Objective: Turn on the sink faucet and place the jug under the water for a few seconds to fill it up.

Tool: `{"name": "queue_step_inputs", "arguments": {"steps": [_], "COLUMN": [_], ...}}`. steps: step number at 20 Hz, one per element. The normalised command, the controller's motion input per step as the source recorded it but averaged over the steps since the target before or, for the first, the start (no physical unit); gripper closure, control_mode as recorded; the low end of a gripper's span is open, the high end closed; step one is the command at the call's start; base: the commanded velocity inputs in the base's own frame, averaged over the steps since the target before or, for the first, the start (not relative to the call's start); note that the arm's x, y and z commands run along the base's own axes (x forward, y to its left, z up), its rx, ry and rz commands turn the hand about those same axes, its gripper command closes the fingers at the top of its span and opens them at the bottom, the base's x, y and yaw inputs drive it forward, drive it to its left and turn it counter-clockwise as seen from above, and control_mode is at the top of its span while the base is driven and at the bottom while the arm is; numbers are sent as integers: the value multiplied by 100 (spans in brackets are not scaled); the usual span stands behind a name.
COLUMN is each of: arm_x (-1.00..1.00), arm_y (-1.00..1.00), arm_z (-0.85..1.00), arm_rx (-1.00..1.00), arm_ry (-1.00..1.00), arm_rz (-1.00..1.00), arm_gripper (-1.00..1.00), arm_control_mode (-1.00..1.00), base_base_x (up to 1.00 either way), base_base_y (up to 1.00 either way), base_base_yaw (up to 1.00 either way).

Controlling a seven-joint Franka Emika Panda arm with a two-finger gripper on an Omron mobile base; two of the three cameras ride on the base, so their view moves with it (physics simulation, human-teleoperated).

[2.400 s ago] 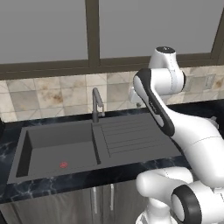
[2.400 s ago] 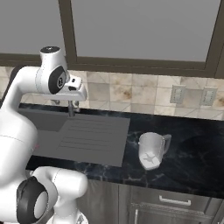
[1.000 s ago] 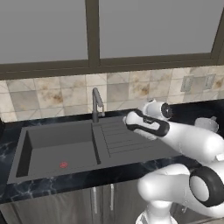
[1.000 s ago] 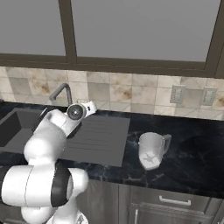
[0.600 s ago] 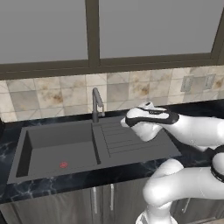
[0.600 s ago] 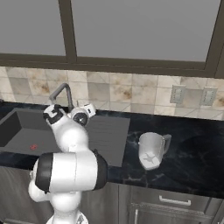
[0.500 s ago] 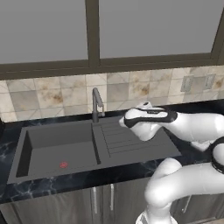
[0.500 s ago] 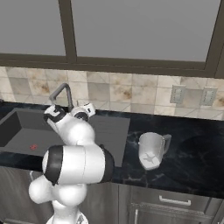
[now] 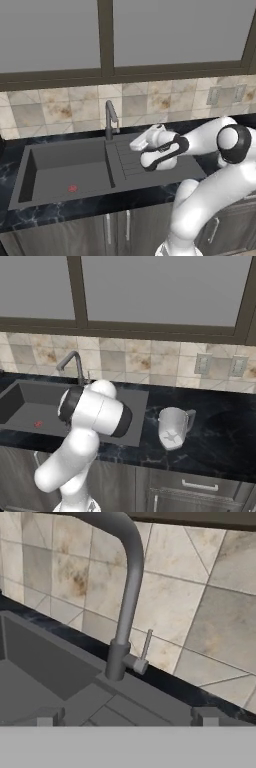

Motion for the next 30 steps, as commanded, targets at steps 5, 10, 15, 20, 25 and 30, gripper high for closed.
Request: {"name": "queue_step_inputs", "arguments": {"steps": [5,10,15,20,25,30], "arm_x": [23,26,18,14,16,16], "arm_y": [1,1,4,3,18,22], "arm_z": [3,26,21,14,0,0], "arm_rx": [0,0,0,0,0,0], "arm_ry": [11,11,14,17,12,0], "arm_rz": [0,0,0,0,0,0], "arm_gripper": [-100,-100,-100,-100,-100,-100], "arm_control_mode": [-100,-100,-100,-100,-100,-100], "base_base_x": [0,0,0,0,0,0], "base_base_y": [0,0,0,0,0,0], "base_base_yaw": [0,0,0,0,0,0]}}
